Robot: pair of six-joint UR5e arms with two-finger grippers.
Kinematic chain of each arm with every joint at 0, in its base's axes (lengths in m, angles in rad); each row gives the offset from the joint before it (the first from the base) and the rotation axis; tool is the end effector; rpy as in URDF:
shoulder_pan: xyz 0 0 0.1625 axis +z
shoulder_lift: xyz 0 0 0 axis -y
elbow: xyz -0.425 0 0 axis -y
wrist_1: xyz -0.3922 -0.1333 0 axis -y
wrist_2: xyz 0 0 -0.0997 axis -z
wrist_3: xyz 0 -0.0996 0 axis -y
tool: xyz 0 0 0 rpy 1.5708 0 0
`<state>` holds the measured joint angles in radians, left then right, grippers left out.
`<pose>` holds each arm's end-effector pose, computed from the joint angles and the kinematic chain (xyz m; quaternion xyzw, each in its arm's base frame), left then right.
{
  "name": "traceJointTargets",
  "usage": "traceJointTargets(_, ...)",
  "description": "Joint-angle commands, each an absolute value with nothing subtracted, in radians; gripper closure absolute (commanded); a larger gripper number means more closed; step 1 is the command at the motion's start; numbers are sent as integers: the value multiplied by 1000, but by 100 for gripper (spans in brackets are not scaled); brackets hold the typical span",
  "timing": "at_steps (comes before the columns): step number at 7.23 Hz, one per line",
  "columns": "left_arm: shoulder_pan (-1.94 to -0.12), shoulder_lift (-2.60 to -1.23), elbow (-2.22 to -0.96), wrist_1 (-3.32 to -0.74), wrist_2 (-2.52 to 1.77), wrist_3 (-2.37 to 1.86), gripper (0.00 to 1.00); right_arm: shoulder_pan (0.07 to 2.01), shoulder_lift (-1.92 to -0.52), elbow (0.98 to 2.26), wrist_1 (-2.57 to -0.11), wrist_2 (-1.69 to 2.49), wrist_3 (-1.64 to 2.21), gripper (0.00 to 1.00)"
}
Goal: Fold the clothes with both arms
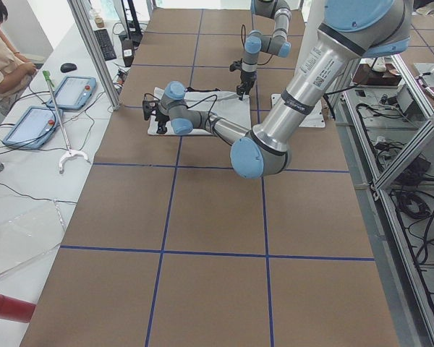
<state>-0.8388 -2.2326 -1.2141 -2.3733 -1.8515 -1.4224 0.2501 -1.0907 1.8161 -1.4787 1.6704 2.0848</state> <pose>0.4329 -0.6400 0.3335 0.1420 0.5150 -0.2157 0.8174 -0.5801 -0.2755 0.2743 -0.0975 -0.3875 0.3233 0.8578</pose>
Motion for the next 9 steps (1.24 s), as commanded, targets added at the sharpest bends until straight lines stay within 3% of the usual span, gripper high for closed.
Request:
traceJointTargets(1,-839,-2232,-1218,-2373,-1852,-1427,31,250,-1091,1815,-1477,1671,2117,100)
traceJointTargets(6,-841,-2192,-1276,-2372,-1853,-1433,31,287,-1085,1862,-1476,1681,2156,100)
traceJointTargets(9,-752,-2007,-1597,-2368,-1864,-1694,32,279,-1095,1907,-1476,1683,2235,100)
